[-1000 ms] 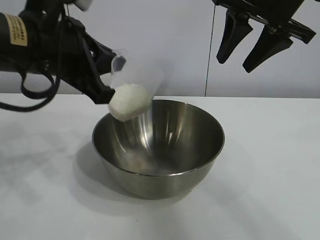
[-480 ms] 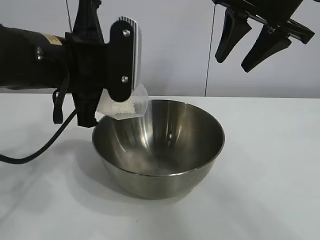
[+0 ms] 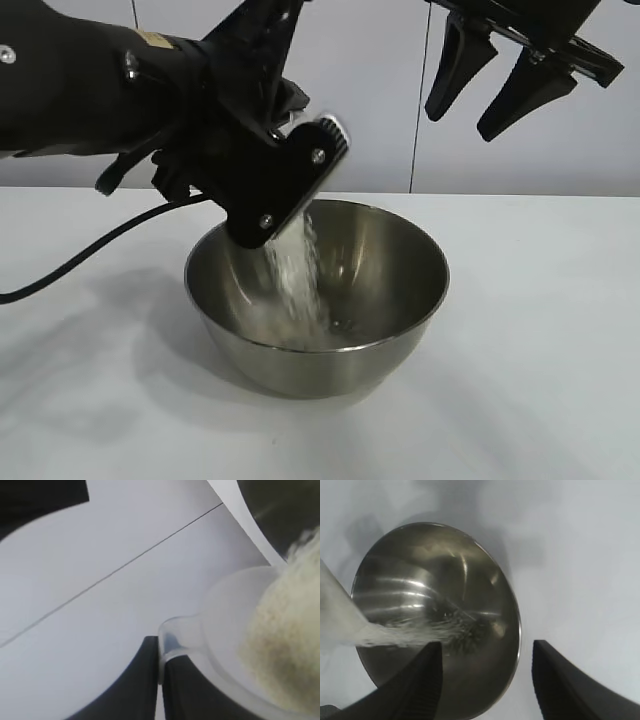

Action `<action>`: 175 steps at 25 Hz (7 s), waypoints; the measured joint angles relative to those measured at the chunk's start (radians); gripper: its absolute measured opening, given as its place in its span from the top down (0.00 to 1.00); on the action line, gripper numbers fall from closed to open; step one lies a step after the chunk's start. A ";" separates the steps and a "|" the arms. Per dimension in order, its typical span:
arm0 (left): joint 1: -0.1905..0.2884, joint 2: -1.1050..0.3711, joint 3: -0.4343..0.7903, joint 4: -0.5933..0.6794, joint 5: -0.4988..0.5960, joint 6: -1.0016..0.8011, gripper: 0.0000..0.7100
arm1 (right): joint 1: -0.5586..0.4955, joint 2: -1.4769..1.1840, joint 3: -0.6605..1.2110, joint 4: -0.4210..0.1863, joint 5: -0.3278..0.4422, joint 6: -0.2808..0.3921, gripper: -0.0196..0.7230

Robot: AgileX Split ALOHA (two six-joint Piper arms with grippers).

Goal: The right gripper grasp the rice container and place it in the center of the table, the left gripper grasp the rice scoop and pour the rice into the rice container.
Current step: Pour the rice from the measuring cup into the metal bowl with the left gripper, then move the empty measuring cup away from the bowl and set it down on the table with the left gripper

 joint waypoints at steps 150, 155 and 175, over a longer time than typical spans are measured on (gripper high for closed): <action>0.765 0.199 -0.062 -1.107 0.883 -0.799 0.99 | 0.000 0.000 0.000 0.008 -0.006 -0.025 0.47; 0.765 0.199 -0.072 -1.108 0.785 -1.049 0.99 | 0.000 0.000 0.000 0.009 -0.006 -0.025 0.47; 0.764 0.200 -0.132 -1.112 0.889 -0.567 0.99 | 0.000 0.000 0.000 0.009 -0.030 -0.025 0.47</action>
